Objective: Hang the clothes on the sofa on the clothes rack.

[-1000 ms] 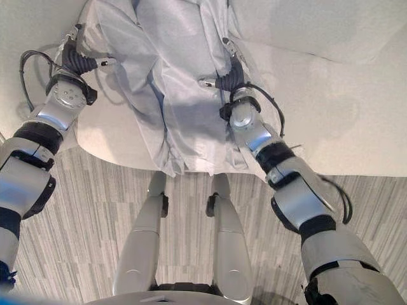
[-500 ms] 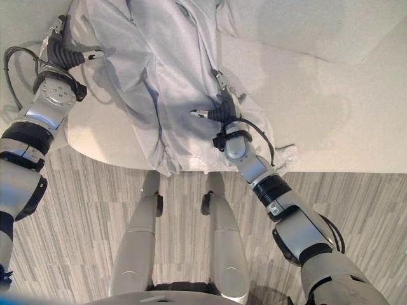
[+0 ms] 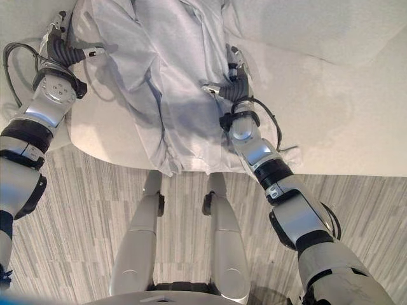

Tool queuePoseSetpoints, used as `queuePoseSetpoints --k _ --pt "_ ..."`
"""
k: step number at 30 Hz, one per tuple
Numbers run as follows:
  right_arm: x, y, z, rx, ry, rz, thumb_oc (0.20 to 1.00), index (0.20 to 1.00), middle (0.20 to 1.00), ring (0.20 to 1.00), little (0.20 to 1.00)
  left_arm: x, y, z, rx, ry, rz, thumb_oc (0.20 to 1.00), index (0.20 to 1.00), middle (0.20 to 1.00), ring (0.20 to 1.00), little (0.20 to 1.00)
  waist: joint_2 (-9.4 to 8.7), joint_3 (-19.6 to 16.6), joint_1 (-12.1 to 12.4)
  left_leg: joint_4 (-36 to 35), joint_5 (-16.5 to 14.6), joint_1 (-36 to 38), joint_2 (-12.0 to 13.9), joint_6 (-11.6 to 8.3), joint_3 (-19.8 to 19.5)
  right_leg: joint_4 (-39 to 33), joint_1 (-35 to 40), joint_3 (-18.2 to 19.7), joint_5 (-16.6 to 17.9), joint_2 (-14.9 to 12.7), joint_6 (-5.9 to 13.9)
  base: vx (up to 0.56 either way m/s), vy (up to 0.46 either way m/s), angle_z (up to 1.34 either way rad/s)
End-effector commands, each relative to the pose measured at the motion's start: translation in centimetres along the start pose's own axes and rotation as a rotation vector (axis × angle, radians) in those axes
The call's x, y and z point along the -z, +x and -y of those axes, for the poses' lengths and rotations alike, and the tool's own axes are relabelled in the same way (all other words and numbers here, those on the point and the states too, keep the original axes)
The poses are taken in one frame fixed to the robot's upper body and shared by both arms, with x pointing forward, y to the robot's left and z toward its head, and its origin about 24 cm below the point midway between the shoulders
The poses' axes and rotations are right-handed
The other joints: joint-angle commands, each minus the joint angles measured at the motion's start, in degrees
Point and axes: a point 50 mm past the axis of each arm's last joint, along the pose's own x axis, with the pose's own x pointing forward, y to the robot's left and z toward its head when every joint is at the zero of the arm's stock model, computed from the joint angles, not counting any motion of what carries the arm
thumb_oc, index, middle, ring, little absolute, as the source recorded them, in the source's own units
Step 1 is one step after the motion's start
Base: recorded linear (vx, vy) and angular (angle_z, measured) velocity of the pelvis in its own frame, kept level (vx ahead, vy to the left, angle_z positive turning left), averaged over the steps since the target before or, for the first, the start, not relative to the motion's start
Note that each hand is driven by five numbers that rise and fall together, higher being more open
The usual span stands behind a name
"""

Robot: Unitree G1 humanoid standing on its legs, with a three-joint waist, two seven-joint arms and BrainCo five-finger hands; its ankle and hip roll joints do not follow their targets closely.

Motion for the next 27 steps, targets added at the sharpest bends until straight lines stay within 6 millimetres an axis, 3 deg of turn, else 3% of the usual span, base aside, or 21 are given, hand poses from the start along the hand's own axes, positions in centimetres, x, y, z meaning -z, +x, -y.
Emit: queuePoseSetpoints --k 1,5,15,23,27 --pt "-0.4 0.8 2.3 0.112 0.023 0.016 1.000 1.000 1.000 1.000 1.000 -1.4 1.2 -2.6 -0.112 0.023 0.039 1.000 1.000 1.000 1.000 1.000 2.19 0.93 0.60 -2.09 -2.65 4.69 -1.64 1.16 -3.67 0.60 2.21 4.02 -1.16 -4.58 8.47 0.00 0.000 0.00" --pt "-1.3 1.8 2.3 0.109 0.011 0.023 1.000 1.000 1.000 1.000 1.000 -2.3 1.5 -2.7 -0.106 0.042 0.057 1.000 1.000 1.000 1.000 1.000 2.27 0.92 0.91 -2.09 -2.57 4.54 -1.72 1.12 -3.80 0.60 2.09 3.96 -0.98 -4.62 8.42 0.00 0.000 0.00" --pt "-4.7 3.9 -1.3 -0.092 -0.061 0.057 1.000 1.000 1.000 1.000 1.000 -4.2 2.7 -3.6 -0.074 0.100 0.066 1.000 1.000 1.000 1.000 1.000 2.12 0.77 1.66 -2.09 -2.15 4.34 -1.84 1.10 -3.57 0.60 1.97 4.08 -0.62 -4.51 8.43 0.00 0.004 0.00" --pt "-6.9 3.4 -4.3 -0.196 -0.096 0.123 1.000 1.000 1.000 1.000 1.000 -4.9 3.1 -4.0 -0.063 0.116 0.063 1.000 1.000 1.000 1.000 1.000 1.27 0.90 1.26 -2.09 -2.24 3.82 -1.52 1.54 -3.47 0.60 1.43 4.84 -1.00 -4.36 8.46 0.01 0.013 -0.01" --pt "-7.9 3.0 -4.9 -0.205 -0.080 0.168 1.000 1.000 1.000 1.000 1.000 -5.5 3.3 -4.0 -0.069 0.105 0.065 1.000 1.000 1.000 1.000 1.000 0.63 0.92 0.55 -1.88 -2.41 3.02 -1.45 1.79 -3.09 0.60 0.33 5.63 -0.90 -4.24 8.51 0.02 0.028 -0.06"
